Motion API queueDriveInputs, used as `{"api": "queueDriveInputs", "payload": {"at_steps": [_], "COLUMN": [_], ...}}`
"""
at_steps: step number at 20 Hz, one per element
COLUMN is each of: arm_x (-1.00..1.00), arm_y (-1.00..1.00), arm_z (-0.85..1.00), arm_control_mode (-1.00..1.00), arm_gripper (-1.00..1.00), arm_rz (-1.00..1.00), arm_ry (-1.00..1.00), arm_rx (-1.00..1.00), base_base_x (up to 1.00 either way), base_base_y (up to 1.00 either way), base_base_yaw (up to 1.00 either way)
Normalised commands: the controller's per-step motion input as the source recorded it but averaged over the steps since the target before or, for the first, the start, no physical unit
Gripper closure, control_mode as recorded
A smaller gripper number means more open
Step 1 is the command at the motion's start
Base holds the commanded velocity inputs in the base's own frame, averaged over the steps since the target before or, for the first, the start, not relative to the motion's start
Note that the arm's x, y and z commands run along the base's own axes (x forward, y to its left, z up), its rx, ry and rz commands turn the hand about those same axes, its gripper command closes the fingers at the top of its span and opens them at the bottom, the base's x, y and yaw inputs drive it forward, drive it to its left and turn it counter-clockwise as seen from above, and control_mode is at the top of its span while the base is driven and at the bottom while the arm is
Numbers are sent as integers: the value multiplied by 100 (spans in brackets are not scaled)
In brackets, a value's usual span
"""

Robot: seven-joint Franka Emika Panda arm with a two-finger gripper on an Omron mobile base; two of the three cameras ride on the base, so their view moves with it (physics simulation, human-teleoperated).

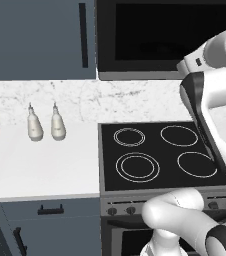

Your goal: Pick the onion from the sink and place it in the bowl. Then pick the bowl and place it in the microwave. Then close the microwave door and press the start button.

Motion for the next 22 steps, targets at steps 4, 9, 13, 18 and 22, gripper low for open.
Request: {"api": "queueDriveInputs", "payload": {"at_steps": [4,9,13,18,22], "arm_x": [0,-2,-4,-6,-17], "arm_y": [0,0,0,0,0], "arm_z": [0,0,0,0,0], "arm_control_mode": [-100,-100,-100,-100,-100], "arm_gripper": [-100,-100,-100,-100,-100], "arm_rz": [0,0,0,0,-1], "arm_ry": [0,0,0,0,0], "arm_rx": [1,1,0,0,1], "base_base_x": [0,0,0,0,0], "base_base_y": [0,0,0,0,0], "base_base_yaw": [0,0,0,0,0]}}
